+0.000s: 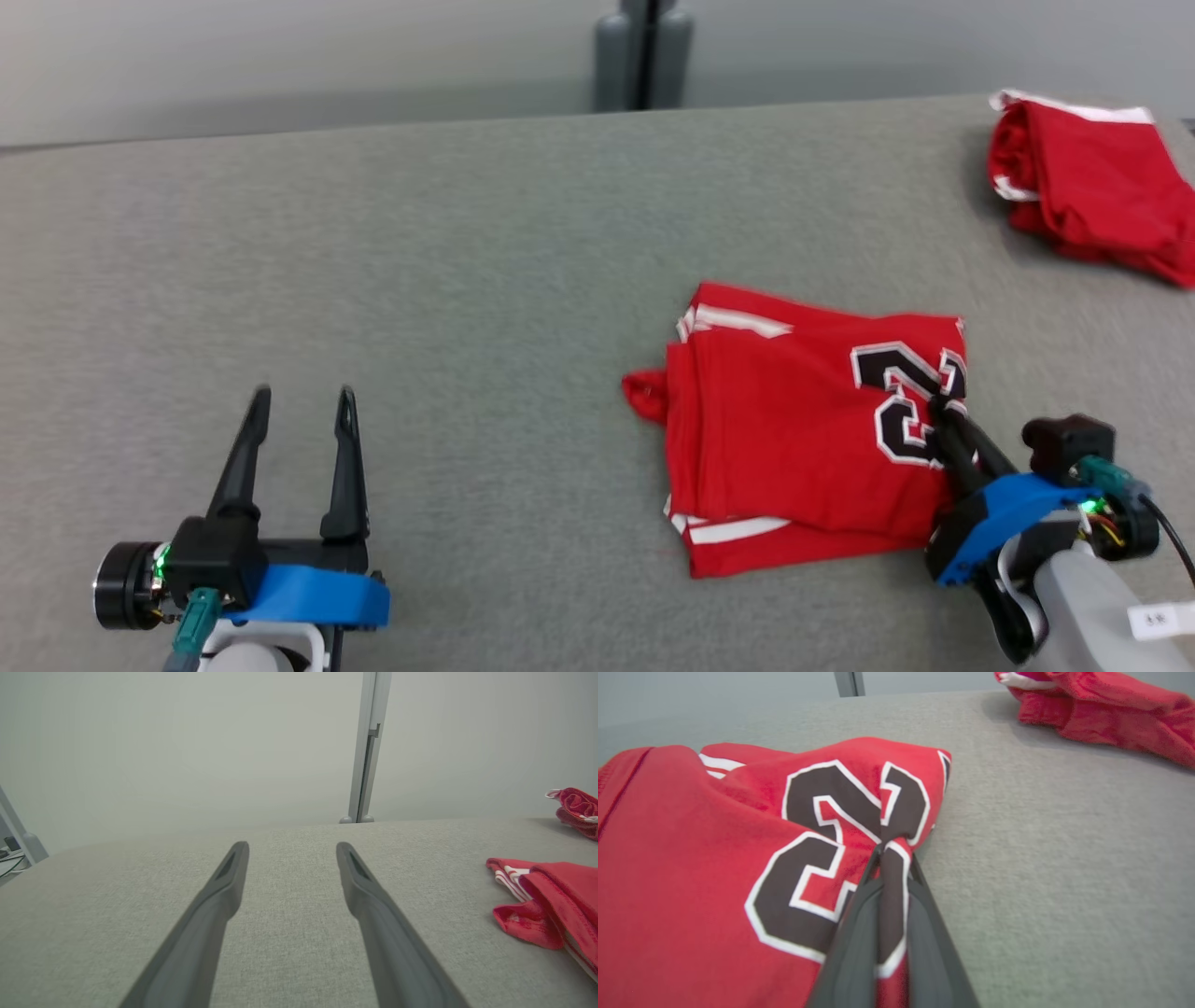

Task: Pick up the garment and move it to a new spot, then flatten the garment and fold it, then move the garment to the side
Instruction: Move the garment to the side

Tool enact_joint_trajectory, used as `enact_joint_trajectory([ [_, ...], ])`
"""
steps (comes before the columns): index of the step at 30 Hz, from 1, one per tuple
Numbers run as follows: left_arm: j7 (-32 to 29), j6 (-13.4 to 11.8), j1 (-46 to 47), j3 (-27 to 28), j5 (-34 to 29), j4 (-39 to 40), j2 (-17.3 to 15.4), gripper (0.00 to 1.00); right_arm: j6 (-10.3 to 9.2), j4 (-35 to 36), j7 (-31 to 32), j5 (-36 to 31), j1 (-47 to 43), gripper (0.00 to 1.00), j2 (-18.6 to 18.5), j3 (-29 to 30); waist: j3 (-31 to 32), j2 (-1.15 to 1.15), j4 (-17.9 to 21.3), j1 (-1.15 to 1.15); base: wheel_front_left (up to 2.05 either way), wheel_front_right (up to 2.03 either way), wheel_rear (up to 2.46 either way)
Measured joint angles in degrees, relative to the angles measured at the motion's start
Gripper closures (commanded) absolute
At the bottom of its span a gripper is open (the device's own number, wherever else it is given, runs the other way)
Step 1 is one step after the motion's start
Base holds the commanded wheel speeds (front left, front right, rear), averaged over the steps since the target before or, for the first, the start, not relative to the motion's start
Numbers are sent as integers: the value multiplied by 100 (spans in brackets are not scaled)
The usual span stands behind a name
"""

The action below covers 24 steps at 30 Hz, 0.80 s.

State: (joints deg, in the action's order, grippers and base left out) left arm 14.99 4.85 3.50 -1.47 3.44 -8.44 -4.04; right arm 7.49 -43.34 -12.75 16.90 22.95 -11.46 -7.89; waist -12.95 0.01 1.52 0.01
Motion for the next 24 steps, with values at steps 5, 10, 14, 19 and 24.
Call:
enact_joint_trajectory([
  [5,0,22,270,-24,-45,40,-46,0,1,162,-27,32,-29,100,-141,199,-259,0,483,0,0,0,0],
  [10,0,53,509,-48,-74,70,-133,0,1,298,-65,33,-76,100,-214,382,-493,-1,859,0,0,0,0],
  [14,0,59,614,-60,-108,87,-194,0,1,399,-86,31,-73,100,-230,433,-654,-1,1008,0,0,0,0],
  [19,0,74,696,-60,-110,103,-264,0,0,680,-146,-115,53,100,-255,314,-781,-1,1026,0,0,0,0],
  [24,0,75,761,-63,-110,138,-292,0,0,1068,-155,-288,522,100,-397,53,-890,-1,943,0,0,0,0],
])
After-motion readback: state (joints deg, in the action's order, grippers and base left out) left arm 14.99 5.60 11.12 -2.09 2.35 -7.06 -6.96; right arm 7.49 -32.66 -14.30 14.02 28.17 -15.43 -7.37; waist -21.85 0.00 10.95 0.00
